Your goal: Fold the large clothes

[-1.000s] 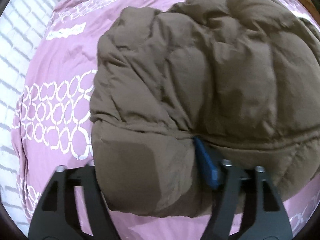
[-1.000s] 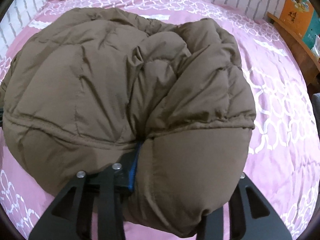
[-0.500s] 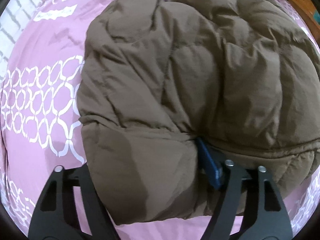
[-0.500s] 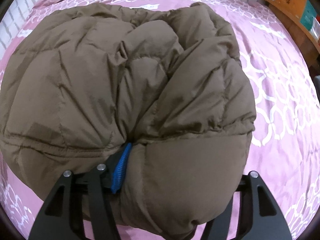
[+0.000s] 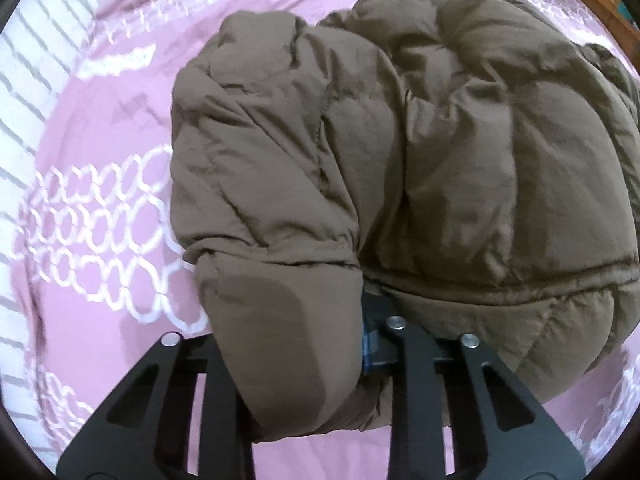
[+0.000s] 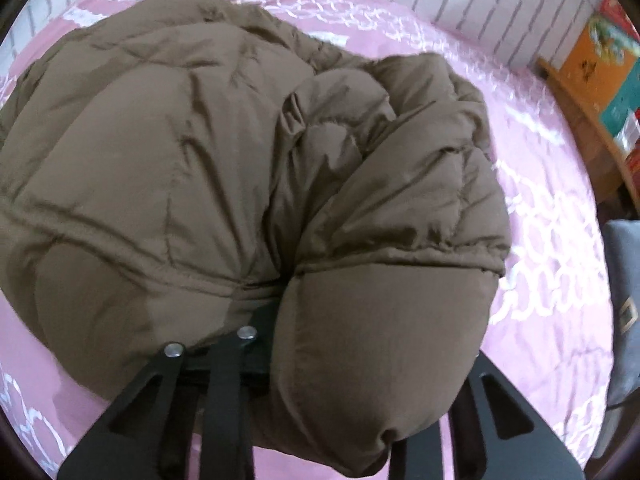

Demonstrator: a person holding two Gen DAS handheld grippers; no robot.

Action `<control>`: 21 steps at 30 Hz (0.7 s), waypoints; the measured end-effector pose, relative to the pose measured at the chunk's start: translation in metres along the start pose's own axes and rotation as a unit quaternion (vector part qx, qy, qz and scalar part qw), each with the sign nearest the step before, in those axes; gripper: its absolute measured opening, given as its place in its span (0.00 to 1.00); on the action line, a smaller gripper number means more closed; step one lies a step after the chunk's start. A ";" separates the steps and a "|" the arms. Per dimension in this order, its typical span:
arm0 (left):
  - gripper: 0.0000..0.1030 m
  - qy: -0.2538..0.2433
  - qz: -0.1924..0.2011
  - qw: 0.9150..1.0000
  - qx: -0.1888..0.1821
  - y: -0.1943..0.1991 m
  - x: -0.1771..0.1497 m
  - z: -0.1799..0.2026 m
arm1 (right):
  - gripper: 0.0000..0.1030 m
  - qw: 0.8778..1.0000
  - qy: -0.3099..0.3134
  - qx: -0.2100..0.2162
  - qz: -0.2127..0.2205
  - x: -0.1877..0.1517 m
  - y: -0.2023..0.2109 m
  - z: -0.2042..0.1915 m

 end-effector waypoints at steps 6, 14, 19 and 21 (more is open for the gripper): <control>0.19 -0.015 0.041 0.999 0.020 0.048 -0.003 0.026 | 0.19 0.998 -0.019 -0.029 0.056 -0.001 0.042 0.026; 0.17 -0.037 0.102 0.993 0.046 0.109 -0.043 0.047 | 0.17 0.990 -0.091 -0.020 0.107 -0.034 0.072 0.039; 0.16 -0.022 0.112 0.991 0.074 0.112 -0.063 0.034 | 0.17 0.985 -0.101 -0.003 0.138 -0.034 0.079 0.019; 0.15 -0.011 0.112 0.990 0.081 0.116 -0.075 0.020 | 0.17 0.983 -0.101 0.006 0.155 -0.037 0.087 0.007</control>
Point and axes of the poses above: each gripper's, at about its wrist camera, not at the fingertips, and y roughly against the way its jaws point, z to its right, x to its top, the point moved 6 cm from there along -y, roughly the way its jaws point, and after that the axes turned 12 degrees about -z, right-handed, at the moved point
